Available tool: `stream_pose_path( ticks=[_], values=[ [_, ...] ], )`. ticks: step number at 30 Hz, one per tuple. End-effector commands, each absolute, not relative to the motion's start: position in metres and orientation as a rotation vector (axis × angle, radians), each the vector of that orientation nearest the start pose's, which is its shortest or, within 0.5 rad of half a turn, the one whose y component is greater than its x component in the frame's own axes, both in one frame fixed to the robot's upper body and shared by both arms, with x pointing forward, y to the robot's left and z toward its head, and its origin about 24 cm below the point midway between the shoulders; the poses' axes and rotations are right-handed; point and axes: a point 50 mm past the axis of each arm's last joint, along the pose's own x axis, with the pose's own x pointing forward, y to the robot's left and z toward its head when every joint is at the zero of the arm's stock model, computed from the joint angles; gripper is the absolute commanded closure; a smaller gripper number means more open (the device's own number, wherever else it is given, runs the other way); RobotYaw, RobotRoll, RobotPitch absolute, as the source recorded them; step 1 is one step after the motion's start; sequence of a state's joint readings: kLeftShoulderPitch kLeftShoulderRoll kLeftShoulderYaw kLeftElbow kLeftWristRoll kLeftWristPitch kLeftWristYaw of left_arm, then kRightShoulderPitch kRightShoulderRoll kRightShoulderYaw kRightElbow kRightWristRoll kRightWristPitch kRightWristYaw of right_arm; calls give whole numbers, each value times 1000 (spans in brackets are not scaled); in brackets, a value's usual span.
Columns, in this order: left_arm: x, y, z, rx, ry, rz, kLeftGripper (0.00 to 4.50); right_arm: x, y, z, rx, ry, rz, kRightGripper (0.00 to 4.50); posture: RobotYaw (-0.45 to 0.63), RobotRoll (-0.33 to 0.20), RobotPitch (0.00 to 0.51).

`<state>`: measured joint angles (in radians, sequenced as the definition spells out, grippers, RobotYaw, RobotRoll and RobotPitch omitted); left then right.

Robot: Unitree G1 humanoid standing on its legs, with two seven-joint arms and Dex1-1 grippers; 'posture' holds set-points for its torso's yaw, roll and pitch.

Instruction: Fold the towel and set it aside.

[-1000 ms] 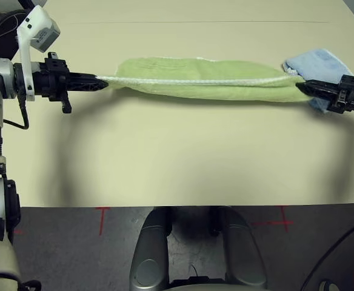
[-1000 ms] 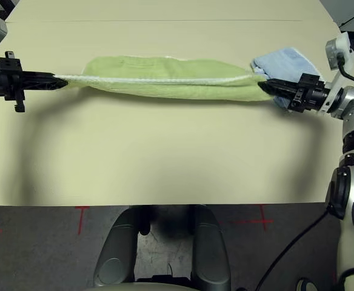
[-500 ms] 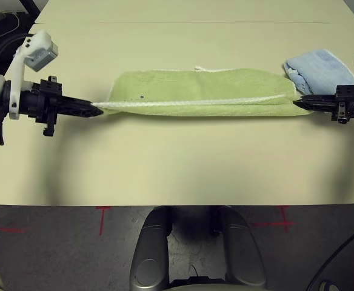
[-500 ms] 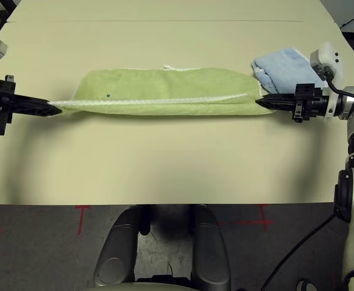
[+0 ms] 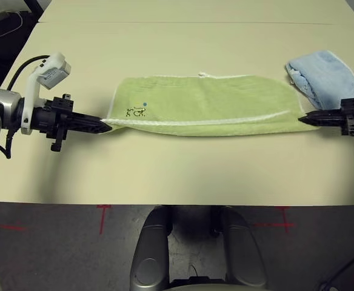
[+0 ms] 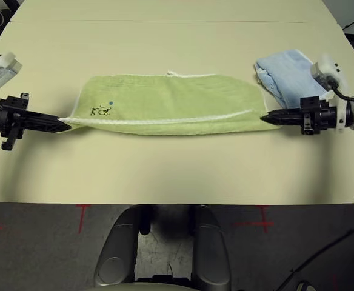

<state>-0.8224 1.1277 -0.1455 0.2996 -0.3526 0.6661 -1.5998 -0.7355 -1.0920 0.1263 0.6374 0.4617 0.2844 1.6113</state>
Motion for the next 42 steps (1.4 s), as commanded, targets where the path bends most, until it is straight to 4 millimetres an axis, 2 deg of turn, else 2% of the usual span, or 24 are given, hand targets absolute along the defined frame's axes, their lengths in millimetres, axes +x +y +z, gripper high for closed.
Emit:
stream_pose_path(
  ticks=[1, 6, 11, 15, 20, 26, 30, 35, 42],
  values=[
    [287, 288, 254, 373, 611, -1121, 4474, 292, -319, 207, -284, 409, 1159, 4500, 39, 0, 290],
    [289, 290, 260, 391, 609, -1103, 4474, 305, -315, 202, -384, 371, 1133, 4500, 46, 0, 294],
    [311, 287, 263, 462, 465, -996, 4474, 324, -309, 199, -421, 269, 1011, 4500, 52, 0, 298],
    [328, 277, 268, 482, 346, -963, 4474, 333, -306, 200, -390, 209, 957, 4500, 51, 0, 300],
    [345, 265, 277, 493, 256, -946, 4474, 335, -312, 203, -371, 192, 895, 4500, 48, 0, 300],
    [356, 256, 286, 519, 247, -977, 4474, 330, -325, 204, -382, 214, 856, 4500, 40, 0, 300],
    [361, 254, 284, 539, 280, -994, 4474, 329, -329, 205, -373, 206, 834, 4500, 28, 0, 300],
    [368, 256, 278, 572, 311, -944, 4474, 334, -338, 201, -337, 156, 675, 4500, 18, 0, 303],
    [378, 255, 272, 622, 290, -832, 4474, 341, -334, 193, -317, 154, 624, 4500, 27, 0, 305]
  ],
)
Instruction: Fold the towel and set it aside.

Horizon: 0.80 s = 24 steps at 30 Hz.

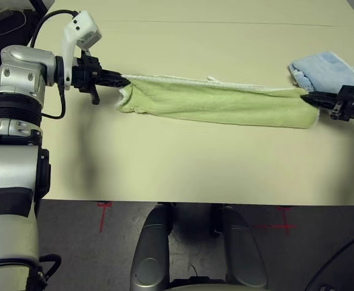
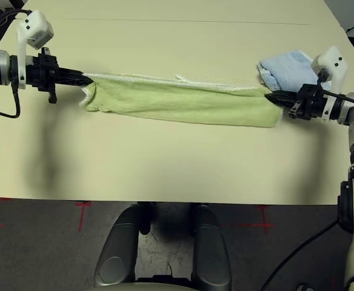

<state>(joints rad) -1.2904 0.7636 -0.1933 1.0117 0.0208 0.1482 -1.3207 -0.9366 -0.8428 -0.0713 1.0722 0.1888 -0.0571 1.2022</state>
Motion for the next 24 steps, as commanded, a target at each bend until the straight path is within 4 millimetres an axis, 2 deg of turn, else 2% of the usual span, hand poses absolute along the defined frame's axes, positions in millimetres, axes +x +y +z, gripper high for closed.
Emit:
stream_pose_path(
  ticks=[1, 13, 18, 24],
  values=[
    [379, 254, 272, 625, 282, -824, 4474, 342, -333, 193, -318, 156, 623, 4500, 30, 0, 304],
    [389, 244, 272, 679, 267, -769, 4474, 352, -317, 187, -334, 165, 634, 4500, 22, 0, 303],
    [391, 245, 265, 705, 299, -743, 4474, 356, -310, 188, -337, 159, 640, 4500, 21, 0, 303],
    [394, 244, 265, 716, 272, -706, 4474, 359, -307, 192, -332, 133, 618, 4500, 19, 0, 304]
  ],
)
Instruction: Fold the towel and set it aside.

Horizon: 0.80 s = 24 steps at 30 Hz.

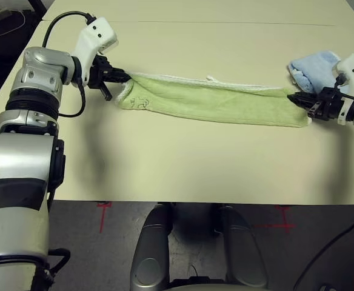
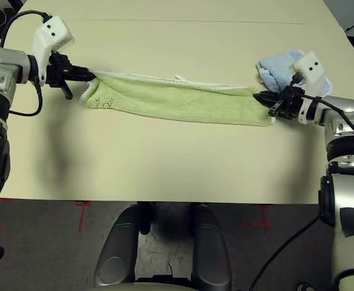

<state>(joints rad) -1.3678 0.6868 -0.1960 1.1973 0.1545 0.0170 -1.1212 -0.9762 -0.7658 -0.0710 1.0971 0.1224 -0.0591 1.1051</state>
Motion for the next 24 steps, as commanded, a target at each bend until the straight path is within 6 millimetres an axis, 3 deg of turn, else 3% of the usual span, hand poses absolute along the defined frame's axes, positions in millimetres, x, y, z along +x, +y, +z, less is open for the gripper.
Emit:
stream_pose_path(
  ticks=[1, 5, 7, 10, 18, 20, 24],
  values=[
    [394, 244, 266, 719, 266, -701, 4474, 360, -307, 193, -330, 127, 614, 4500, 19, 0, 302],
    [396, 244, 264, 726, 250, -677, 4474, 361, -305, 193, -330, 123, 611, 4500, 19, 0, 300],
    [396, 244, 263, 736, 248, -665, 4015, 361, -304, 192, -332, 128, 610, 4500, 19, 0, 300],
    [396, 245, 262, 745, 259, -662, 3061, 359, -303, 191, -328, 144, 635, 3668, 18, 0, 299],
    [391, 254, 269, 774, 284, -657, 0, 355, -312, 200, -335, 126, 611, 646, 21, 0, 283],
    [391, 257, 274, 770, 251, -638, 0, 354, -315, 203, -328, 101, 591, 48, 21, 0, 282],
    [390, 253, 284, 682, 135, -645, 0, 353, -312, 208, -248, -36, 613, 48, 20, 0, 281]
  ],
)
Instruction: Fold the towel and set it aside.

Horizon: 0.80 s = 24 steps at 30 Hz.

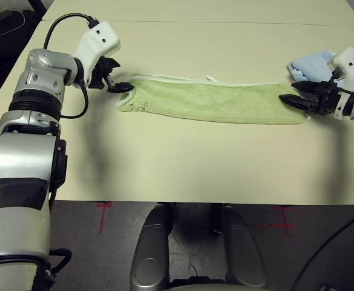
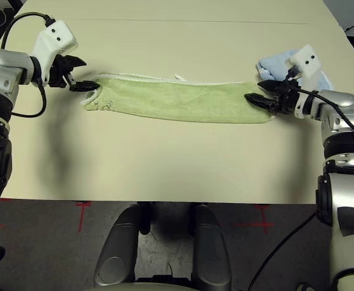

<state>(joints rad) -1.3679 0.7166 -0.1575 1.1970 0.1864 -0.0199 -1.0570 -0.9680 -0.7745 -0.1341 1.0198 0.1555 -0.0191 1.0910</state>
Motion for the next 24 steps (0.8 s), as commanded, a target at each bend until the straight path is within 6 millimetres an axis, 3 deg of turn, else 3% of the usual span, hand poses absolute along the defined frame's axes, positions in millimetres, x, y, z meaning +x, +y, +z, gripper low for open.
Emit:
stream_pose_path(
  ticks=[1, 6, 8, 10, 17, 19, 24],
  values=[
    [390, 251, 285, 653, 111, -664, 0, 353, -311, 208, -222, -63, 619, 48, 21, 0, 281],
    [388, 237, 283, 513, 4, -795, 0, 356, -297, 200, -174, -126, 662, 48, 28, 0, 284],
    [387, 222, 282, 334, -119, -904, 0, 359, -285, 193, -142, -145, 691, 48, 32, 0, 286],
    [383, 214, 274, 284, -164, -975, 0, 363, -277, 188, -130, -152, 699, 48, 35, 0, 287],
    [372, 205, 239, 325, -125, -1093, 0, 369, -260, 185, -114, -170, 730, 48, 44, 0, 284],
    [369, 209, 225, 362, -86, -1100, 0, 369, -259, 185, -114, -175, 734, 48, 44, 0, 284],
    [361, 211, 213, 387, -58, -1140, 0, 364, -264, 187, -70, -173, 780, 48, 44, 0, 285]
  ],
)
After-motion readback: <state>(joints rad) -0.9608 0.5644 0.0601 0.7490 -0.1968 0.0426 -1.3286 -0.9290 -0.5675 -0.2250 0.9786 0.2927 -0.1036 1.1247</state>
